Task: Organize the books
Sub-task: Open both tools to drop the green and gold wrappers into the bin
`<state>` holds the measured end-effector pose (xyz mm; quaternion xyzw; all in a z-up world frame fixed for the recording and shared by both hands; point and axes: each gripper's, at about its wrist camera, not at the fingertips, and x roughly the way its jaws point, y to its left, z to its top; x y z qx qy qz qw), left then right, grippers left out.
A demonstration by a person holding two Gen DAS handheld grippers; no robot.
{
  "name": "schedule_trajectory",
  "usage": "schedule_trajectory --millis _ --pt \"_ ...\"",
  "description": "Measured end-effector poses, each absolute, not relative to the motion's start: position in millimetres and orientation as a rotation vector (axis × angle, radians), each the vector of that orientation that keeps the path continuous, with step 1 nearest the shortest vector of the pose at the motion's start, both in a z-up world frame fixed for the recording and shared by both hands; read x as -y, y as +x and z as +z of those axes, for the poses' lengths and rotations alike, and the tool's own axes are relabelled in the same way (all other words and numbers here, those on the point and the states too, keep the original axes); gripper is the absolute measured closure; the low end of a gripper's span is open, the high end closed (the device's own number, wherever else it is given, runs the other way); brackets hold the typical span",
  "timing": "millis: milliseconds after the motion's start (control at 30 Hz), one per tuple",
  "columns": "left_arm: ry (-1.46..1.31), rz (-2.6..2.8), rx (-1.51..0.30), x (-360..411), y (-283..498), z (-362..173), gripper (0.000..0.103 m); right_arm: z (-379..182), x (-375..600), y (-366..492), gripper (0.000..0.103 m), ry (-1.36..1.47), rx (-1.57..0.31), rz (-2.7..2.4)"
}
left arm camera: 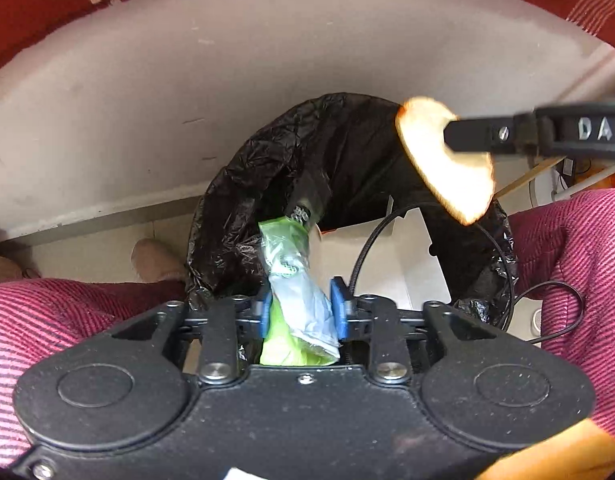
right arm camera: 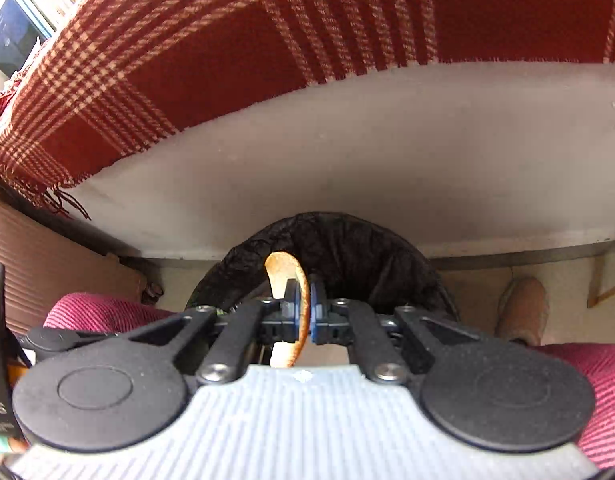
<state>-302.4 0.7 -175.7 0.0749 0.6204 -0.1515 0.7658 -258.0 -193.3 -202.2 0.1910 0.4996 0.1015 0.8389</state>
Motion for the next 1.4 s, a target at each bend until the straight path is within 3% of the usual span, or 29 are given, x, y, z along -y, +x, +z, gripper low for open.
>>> schedule_trajectory --millis 200,667,833,1400 --pt "0.199 -0.345 -1.352 4 -307 -181 0.063 -198 196 -253 0.095 0.403 -1.049 0.209" --pt "0.249 -0.599 -1.407 25 -341 -180 0.059 -213 196 -244 0.095 0.388 -1.092 0.184" --pt "0.292 -0.634 -1.394 34 -348 -176 0.059 -221 193 -243 0.087 0.396 -1.12 0.185" --pt "0.287 -0.616 -1.357 33 -350 -167 0.058 -210 206 -258 0.082 0.44 -1.091 0.183"
